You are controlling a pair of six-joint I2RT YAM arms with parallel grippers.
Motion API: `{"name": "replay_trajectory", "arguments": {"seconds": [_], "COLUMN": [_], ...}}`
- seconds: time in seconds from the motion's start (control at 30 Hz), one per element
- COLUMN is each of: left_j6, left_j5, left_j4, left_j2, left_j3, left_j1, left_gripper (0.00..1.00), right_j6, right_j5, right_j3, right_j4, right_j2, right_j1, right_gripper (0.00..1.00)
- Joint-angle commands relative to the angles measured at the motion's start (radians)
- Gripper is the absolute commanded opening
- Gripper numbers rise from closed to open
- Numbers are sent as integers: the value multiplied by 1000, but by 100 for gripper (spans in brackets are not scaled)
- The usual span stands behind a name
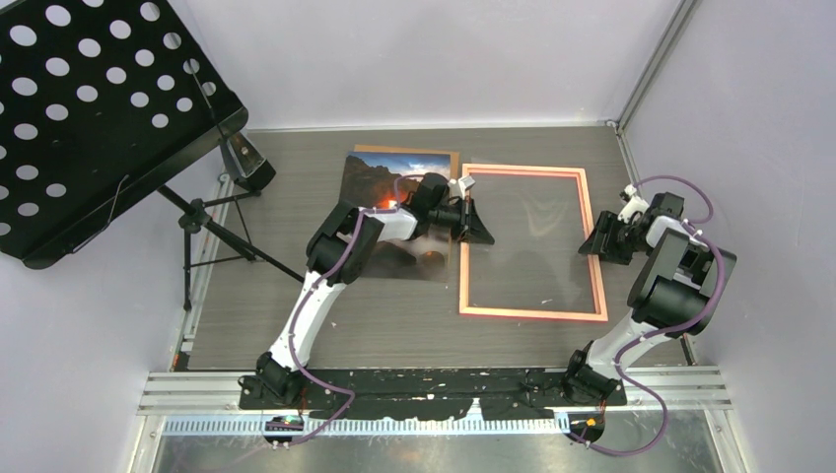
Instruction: Put the photo into the frame
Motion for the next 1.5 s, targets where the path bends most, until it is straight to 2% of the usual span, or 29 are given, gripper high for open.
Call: {"name": "replay_trajectory", "arguments": {"seconds": [0.0,0.6,0.73,0.87,1.13,1.47], "left_j6": [46,131,133,139,170,221], "left_j5": [-28,-80,-84,-88,-110,-156], "left_j4": [-62,-282,-299,-317,-375,-514], "left_j2": [-33,-57,-61,-66,-84,-133], "left_j3": [32,76,80,79,87,86], "left_j1": [-15,-20,-22,-25,-27,-28], "left_gripper": [0,0,4,12,36,62], "right_j6": [6,-2,-4,-4,-5,-5], "right_j5": [-7,-1,0,4,3,-2], "right_j3": [12,5,3,1,-5,-6], "right_j4": [-6,-11,-13,-13,-17,-21], "right_j2": [19,-12,-16,-20,-28,-47], "right_j1": [17,70,76,81,89,89], "right_gripper": [59,59,59,59,59,59]}}
